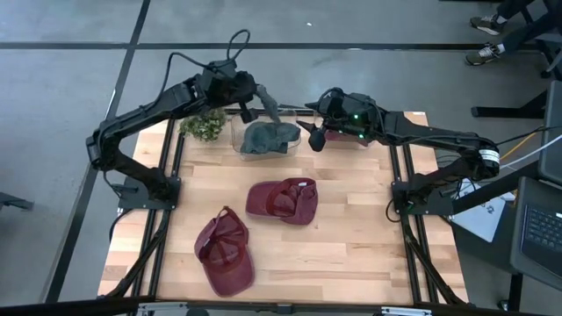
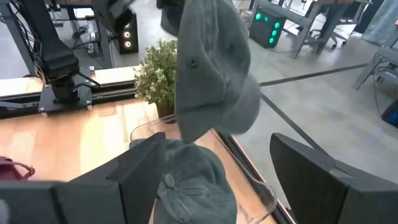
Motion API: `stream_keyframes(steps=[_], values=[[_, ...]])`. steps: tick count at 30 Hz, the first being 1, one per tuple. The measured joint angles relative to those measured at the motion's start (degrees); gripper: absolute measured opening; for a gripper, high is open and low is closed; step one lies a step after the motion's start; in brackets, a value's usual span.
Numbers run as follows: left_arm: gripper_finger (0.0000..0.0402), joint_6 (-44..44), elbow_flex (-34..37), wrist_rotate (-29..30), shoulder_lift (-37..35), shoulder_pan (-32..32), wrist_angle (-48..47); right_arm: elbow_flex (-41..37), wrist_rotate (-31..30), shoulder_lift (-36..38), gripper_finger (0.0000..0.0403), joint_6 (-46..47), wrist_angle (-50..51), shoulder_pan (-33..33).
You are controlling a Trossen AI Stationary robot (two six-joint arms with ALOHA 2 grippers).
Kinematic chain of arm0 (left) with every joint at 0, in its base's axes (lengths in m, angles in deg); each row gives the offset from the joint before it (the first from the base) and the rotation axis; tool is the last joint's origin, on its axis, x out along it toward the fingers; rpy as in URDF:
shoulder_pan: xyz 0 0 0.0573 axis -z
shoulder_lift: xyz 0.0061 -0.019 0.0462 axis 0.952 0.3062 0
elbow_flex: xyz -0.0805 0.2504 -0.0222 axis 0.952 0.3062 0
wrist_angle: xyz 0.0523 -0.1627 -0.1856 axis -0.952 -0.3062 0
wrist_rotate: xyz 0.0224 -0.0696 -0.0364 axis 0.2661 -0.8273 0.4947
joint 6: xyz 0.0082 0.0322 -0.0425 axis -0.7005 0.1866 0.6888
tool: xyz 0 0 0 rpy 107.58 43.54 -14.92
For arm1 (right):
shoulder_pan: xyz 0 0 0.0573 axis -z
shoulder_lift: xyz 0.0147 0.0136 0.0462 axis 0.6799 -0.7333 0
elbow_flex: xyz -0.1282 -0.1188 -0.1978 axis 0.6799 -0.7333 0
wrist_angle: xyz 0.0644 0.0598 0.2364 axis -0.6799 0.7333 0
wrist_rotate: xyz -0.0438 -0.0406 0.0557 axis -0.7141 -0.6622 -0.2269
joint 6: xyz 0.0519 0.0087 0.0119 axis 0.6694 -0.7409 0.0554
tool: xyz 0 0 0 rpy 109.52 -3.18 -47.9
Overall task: Pick & Place hat
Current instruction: Put the gray cap on the gray cap in the left transparent bin
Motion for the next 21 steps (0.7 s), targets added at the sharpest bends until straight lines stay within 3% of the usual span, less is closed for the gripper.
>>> stream_keyframes(steps=[8, 16, 21], values=[[0.0003, 8.23, 0.0, -0.38, 3.98, 0.66, -0.33, 0.0, 0.06, 0.0, 0.0287, 1.14, -0.01, 0.0], [0.0003, 10.79, 0.0, 3.63, 5.8, 0.58, -0.07, 0.0, 0.06, 0.0, 0.0287, 1.22, -0.01, -0.02], [0.0003, 11.56, 0.0, 3.15, 5.39, 0.42, 0.02, 0.0, 0.05, 0.0, 0.0287, 1.22, 0.08, -0.02]])
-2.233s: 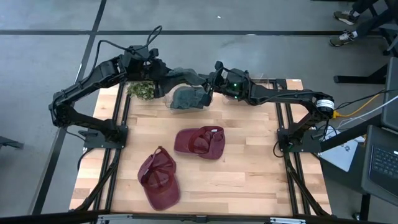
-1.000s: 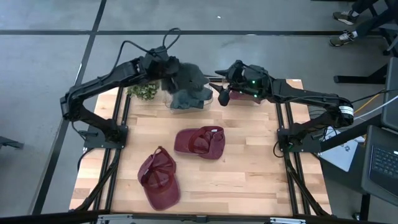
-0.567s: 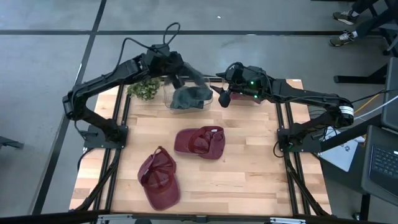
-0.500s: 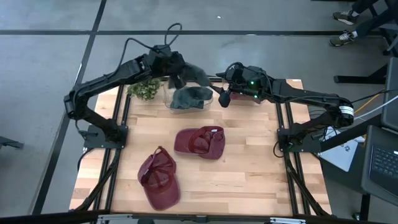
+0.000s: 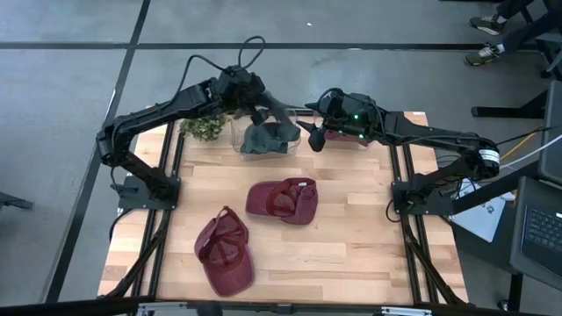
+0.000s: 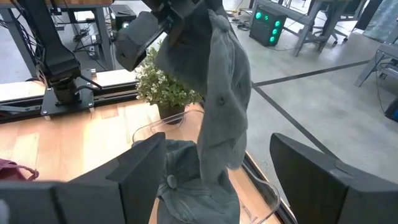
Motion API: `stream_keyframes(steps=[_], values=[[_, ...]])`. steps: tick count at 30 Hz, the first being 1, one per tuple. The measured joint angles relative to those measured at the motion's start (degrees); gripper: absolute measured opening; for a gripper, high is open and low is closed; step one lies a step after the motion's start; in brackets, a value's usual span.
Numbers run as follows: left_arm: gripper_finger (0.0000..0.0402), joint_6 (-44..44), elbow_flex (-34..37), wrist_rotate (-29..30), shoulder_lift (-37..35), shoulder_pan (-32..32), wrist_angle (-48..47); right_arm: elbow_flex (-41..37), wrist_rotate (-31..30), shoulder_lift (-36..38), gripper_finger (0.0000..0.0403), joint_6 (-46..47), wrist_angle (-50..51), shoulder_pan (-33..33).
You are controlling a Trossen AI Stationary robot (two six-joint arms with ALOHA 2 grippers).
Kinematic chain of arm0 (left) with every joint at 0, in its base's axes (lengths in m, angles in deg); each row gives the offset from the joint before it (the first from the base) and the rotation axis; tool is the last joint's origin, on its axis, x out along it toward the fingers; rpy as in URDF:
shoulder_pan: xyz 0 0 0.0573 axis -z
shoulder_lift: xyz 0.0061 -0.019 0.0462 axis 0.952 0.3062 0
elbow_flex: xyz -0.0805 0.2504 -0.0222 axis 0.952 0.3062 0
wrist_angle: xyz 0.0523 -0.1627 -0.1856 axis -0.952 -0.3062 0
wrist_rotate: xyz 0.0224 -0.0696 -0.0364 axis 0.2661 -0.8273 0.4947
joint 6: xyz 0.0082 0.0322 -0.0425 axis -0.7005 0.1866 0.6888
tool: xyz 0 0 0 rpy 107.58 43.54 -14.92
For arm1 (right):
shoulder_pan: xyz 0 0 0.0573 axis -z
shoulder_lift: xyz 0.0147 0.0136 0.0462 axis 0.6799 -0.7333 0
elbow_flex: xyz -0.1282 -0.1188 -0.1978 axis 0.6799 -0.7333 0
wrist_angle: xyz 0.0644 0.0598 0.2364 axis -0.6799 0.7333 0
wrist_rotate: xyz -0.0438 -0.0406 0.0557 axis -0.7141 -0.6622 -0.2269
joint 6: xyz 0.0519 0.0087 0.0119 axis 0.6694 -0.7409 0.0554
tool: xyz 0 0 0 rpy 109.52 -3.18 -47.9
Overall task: Pick & Place hat
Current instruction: Put the gray cap on the gray cap in the left transparent bin
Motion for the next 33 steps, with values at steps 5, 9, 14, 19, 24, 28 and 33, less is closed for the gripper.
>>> stream_keyframes(steps=[5, 9, 14, 19, 24, 28, 33], values=[[0.0003, 3.19, -0.02, -0.97, 0.85, 0.36, -0.34, -0.02, 0.01, -0.02, 0.0287, 0.0, 0.58, 0.0], [0.0003, 4.83, 0.0, -0.83, 2.39, 0.5, -1.01, -0.02, 0.02, -0.02, 0.0287, 0.02, 0.83, 0.0], [0.0003, 3.65, 0.0, 0.59, 3.73, 0.5, -0.7, -0.04, 0.04, -0.02, 0.0287, 0.18, 0.81, 0.0], [0.0003, 2.29, 0.0, 1.13, 2.57, -0.82, 1.51, -0.04, 0.04, -0.02, 0.0287, 0.06, 0.83, 0.0], [0.0003, 2.56, 0.0, -1.43, 1.79, -1.86, 1.67, -0.04, 0.02, -0.02, 0.0287, -0.13, 0.85, 0.0], [0.0003, 3.7, 0.0, -2.31, 1.79, -1.82, 0.59, -0.04, 0.02, -0.02, 0.0287, -0.17, 0.9, 0.0], [0.0003, 4.34, 0.0, -2.14, 1.81, -1.4, -0.6, -0.04, 0.02, -0.02, 0.0287, -0.14, 0.89, 0.0]])
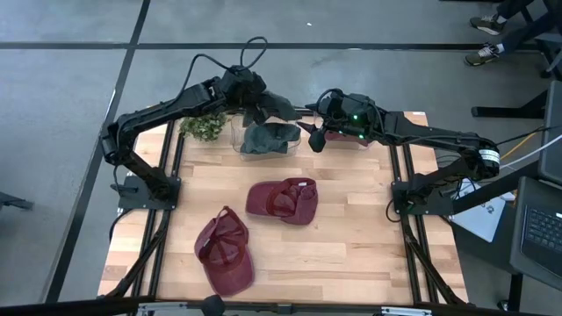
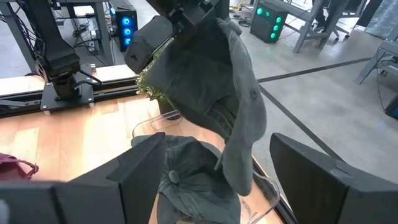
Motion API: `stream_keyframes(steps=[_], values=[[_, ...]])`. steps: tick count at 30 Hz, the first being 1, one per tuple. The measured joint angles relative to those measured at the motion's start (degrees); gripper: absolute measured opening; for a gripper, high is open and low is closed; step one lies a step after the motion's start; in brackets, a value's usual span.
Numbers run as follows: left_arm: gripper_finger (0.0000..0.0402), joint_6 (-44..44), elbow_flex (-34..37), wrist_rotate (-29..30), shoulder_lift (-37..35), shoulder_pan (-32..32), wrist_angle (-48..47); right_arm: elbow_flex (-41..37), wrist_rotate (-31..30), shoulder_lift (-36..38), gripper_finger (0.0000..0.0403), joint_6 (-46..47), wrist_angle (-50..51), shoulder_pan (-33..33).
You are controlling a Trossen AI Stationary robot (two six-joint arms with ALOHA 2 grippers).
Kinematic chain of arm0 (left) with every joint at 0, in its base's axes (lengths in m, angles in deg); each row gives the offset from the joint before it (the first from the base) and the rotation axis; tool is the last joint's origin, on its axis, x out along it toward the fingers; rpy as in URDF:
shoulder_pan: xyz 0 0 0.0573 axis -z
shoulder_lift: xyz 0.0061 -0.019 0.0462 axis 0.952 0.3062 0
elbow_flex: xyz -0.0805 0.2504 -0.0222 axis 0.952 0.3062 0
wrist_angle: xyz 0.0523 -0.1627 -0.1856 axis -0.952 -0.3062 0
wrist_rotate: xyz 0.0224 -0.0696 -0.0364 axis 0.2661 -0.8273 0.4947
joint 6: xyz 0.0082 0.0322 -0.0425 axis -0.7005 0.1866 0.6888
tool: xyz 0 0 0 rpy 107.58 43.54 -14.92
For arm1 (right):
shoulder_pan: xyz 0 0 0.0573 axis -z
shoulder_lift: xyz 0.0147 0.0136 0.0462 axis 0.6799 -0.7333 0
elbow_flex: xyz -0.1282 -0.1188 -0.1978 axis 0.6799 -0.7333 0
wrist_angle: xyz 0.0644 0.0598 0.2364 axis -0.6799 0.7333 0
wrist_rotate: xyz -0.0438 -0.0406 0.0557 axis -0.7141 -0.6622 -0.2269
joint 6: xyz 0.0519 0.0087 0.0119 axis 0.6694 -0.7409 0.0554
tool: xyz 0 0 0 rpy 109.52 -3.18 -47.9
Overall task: Pick & Place hat
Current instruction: Put the gray cap on the gray cap in the left transparent bin
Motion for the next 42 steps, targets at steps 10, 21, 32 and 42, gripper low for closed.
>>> stream_keyframes(steps=[10, 21, 32, 42], values=[[0.0003, 2.08, 0.0, 0.19, 0.37, 0.06, -0.18, 0.0, 0.0, -0.02, 0.0287, 0.11, -0.02, 0.0], [0.0003, 7.5, 0.0, 2.5, 4.02, 1.18, -1.47, 0.0, 0.01, -0.02, 0.0287, 0.14, 0.0, 0.0], [0.0003, 10.75, 0.0, 2.72, 8.29, 1.26, -4.51, 0.0, 0.02, -0.04, 0.0287, 0.14, 0.69, 0.0], [0.0003, 12.46, 0.0, -0.35, 9.09, 2.49, -5.58, 0.0, 0.0, -0.04, 0.0287, -0.01, 1.16, 0.0]])
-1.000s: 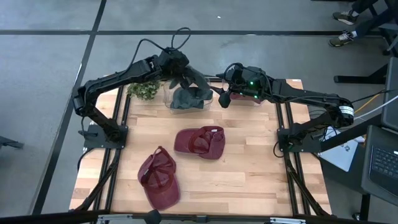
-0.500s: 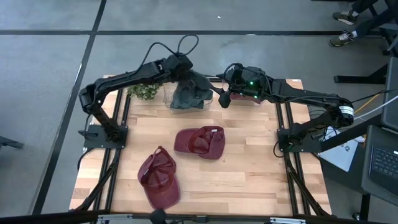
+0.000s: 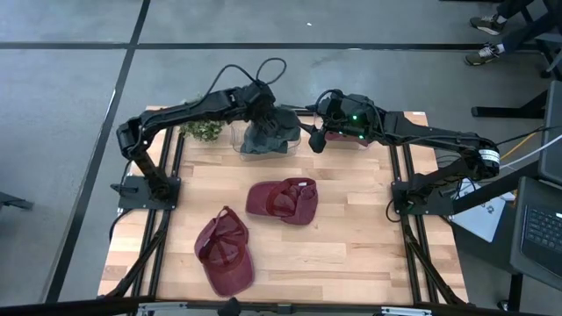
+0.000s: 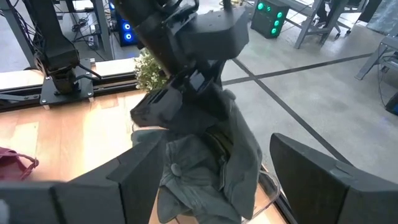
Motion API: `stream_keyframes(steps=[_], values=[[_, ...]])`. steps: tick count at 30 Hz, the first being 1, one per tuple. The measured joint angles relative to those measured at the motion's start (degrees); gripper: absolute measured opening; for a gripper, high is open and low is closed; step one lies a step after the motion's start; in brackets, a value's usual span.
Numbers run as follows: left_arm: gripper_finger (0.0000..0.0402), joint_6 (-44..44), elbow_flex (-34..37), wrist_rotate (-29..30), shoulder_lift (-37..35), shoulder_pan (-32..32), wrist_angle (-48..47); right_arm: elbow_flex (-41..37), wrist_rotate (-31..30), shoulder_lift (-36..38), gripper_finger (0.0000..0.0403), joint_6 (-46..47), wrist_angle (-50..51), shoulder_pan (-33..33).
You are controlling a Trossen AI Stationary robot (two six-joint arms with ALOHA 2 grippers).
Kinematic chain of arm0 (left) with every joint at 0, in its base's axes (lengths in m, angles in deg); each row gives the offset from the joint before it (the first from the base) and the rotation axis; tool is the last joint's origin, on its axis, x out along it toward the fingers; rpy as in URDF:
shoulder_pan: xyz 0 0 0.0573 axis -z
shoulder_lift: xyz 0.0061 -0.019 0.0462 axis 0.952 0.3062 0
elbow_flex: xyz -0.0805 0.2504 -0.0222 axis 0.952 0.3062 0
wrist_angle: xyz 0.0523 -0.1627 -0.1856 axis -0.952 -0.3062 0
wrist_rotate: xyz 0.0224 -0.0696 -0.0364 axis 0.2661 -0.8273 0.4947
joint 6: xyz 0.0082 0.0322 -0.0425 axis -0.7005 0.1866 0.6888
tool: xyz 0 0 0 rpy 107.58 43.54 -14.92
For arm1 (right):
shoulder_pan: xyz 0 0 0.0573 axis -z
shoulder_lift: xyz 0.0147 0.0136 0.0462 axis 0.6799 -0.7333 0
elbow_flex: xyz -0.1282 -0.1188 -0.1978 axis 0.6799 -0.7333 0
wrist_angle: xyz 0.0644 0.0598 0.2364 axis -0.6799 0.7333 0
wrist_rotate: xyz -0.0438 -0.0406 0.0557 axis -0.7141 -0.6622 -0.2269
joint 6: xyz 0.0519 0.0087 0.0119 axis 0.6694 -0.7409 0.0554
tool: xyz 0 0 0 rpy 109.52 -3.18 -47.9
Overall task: Pick & Place hat
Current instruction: Put the gray cap on the gray cap in the left transparent bin
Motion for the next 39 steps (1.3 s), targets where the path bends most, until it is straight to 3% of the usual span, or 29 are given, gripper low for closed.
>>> stream_keyframes(steps=[11, 21, 30, 39], values=[[0.0003, 0.0, 0.0, -3.68, 5.5, 4.35, -1.69, 0.0, 0.0, 0.0, 0.0287, -0.08, 0.07, 0.01], [0.0003, -0.03, 0.0, -28.36, 5.58, 3.44, -3.61, 0.0, 0.02, 0.0, 0.0287, -0.07, 1.49, 0.0], [0.0022, -3.42, 0.0, -24.24, 5.58, 2.6, -8.2, 0.0, 0.02, 0.0, 0.0287, 0.11, 1.44, 0.0], [0.0123, -6.36, 0.0, -28.71, 5.55, 2.56, -8.42, 0.0, 0.02, 0.0, 0.0287, 0.15, 2.13, 0.0]])
